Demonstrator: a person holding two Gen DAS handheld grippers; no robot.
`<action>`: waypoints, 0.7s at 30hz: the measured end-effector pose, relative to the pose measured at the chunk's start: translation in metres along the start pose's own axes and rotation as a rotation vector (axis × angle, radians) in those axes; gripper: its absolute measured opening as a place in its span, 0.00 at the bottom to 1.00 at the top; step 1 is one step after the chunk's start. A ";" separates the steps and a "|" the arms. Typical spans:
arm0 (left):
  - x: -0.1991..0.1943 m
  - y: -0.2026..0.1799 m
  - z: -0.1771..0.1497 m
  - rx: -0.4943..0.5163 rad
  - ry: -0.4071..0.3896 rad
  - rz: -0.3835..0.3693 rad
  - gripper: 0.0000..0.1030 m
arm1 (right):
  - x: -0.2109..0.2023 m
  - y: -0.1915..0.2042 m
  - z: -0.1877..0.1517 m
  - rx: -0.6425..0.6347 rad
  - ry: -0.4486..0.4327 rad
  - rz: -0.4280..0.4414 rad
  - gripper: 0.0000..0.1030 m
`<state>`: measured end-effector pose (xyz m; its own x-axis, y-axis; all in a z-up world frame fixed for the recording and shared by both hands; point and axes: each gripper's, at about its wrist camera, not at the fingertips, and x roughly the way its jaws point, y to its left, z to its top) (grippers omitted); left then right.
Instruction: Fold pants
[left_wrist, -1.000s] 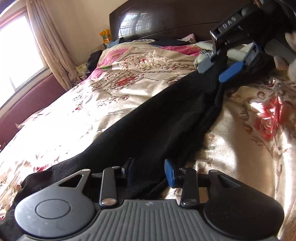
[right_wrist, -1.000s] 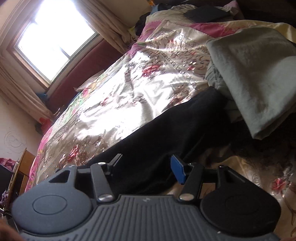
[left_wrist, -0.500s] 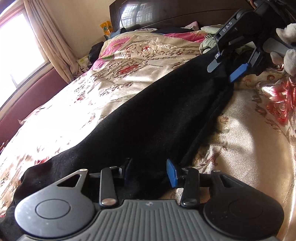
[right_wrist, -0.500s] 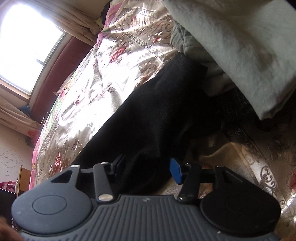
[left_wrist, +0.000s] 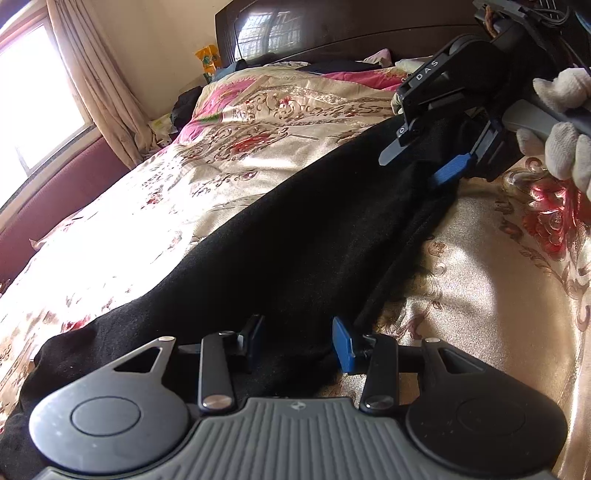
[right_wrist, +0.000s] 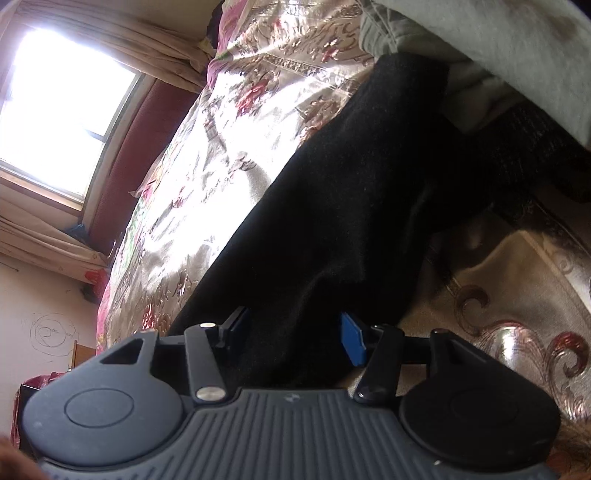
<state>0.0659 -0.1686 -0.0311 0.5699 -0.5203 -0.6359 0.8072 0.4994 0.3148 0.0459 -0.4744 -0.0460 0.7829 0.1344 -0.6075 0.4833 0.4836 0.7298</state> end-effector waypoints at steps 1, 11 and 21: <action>0.000 0.000 0.000 0.000 0.000 0.001 0.54 | 0.003 -0.002 0.001 0.005 0.001 -0.004 0.53; -0.009 0.001 0.007 -0.014 -0.054 -0.011 0.54 | -0.039 0.028 0.004 -0.113 -0.082 0.075 0.07; 0.007 -0.014 0.009 0.041 0.000 -0.048 0.53 | -0.034 -0.033 -0.006 0.058 -0.058 -0.043 0.08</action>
<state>0.0606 -0.1854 -0.0338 0.5307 -0.5428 -0.6510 0.8390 0.4455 0.3125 0.0008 -0.4897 -0.0513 0.7811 0.0636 -0.6212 0.5380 0.4364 0.7212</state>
